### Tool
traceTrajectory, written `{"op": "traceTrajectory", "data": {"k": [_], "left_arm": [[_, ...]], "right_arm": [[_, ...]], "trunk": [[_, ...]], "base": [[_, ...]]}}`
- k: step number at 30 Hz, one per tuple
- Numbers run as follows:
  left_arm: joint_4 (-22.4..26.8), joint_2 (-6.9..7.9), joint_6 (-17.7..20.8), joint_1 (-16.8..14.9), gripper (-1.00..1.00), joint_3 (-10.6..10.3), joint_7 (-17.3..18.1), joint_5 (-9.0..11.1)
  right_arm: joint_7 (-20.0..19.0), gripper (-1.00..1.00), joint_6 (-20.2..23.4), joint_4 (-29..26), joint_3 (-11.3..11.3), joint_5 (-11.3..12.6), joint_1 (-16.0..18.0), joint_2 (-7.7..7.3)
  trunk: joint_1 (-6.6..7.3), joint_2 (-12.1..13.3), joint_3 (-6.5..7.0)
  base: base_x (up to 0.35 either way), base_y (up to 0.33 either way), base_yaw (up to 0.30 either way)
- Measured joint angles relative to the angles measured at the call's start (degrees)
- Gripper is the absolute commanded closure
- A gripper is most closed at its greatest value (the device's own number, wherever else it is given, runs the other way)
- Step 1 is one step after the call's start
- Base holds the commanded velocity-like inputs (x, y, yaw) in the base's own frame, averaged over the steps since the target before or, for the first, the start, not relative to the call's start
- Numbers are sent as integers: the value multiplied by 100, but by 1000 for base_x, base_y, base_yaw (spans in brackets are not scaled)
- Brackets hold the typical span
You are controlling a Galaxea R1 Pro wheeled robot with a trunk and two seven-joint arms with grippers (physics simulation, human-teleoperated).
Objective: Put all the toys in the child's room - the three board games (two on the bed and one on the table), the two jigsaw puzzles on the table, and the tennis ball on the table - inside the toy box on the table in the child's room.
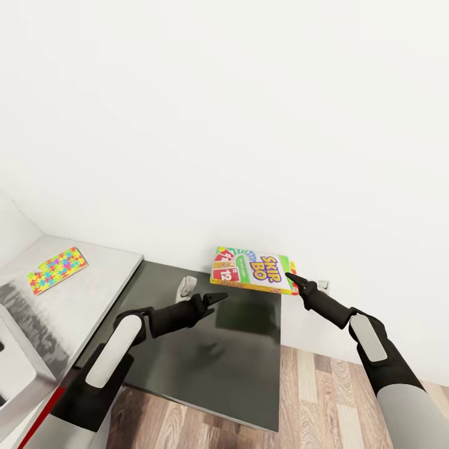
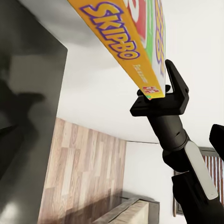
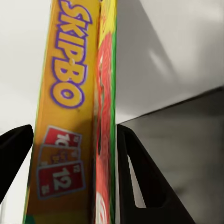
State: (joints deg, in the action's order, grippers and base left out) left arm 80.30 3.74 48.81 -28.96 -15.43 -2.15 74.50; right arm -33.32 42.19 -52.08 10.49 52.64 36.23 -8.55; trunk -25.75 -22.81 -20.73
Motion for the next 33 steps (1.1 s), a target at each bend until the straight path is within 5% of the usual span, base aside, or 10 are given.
{"op": "traceTrajectory", "data": {"k": [12, 33], "left_arm": [[-1, 0, -16, 1, -100, -290, -3, -5], [-3, -1, -29, 0, -100, -457, -8, -8]], "right_arm": [[-1, 100, 22, -6, 6, 112, 3, 1], [-1, 100, 11, -4, 3, 81, 3, 3]], "trunk": [[-1, 0, 1], [-2, -1, 1]], "base": [[-29, 0, 0], [-253, 0, 0]]}}
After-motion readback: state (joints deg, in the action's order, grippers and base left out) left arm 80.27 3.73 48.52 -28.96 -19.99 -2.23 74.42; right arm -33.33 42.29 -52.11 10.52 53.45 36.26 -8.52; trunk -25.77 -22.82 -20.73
